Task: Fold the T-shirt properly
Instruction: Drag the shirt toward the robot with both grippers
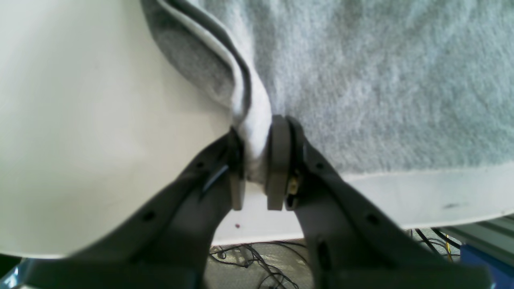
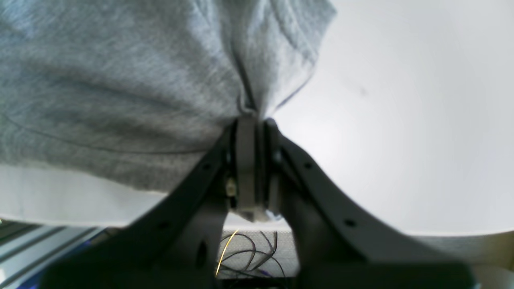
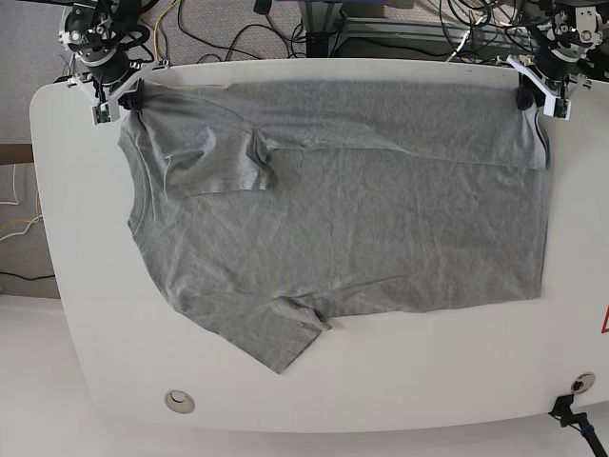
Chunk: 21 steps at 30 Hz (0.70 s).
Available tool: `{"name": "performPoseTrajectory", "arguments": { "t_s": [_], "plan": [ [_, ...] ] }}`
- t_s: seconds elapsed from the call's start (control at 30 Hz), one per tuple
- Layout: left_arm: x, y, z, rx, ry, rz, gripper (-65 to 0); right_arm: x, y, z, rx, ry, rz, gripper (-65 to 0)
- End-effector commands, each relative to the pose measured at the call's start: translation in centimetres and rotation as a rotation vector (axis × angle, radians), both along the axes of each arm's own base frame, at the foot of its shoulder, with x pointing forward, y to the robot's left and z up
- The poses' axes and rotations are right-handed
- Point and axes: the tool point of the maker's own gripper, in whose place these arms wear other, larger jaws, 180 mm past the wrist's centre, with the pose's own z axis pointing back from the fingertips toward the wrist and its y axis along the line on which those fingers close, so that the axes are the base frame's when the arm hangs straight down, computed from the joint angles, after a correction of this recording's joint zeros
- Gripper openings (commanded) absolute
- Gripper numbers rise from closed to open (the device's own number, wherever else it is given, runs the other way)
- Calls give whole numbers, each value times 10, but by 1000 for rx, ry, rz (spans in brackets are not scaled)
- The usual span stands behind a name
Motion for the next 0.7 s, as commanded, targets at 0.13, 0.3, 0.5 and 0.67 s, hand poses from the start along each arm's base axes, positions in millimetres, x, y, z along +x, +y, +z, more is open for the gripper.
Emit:
{"name": "performPoseTrajectory", "arguments": {
  "t_s": [0.13, 0.3, 0.5, 0.67],
  "plan": [
    [-39, 9, -4, 65, 130, -18, -585, -37, 2, -17, -12, 131, -14, -650],
    [-45, 10, -6, 65, 145, -16, -585, -40, 4, -20, -7, 140, -13, -650],
    [-43, 9, -6, 65, 142, -20, -583, -36, 4, -19, -8, 134, -18, -650],
    [-42, 9, -5, 67, 140, -19, -318, -28, 3, -18, -8, 116, -22, -547]
  ]
}}
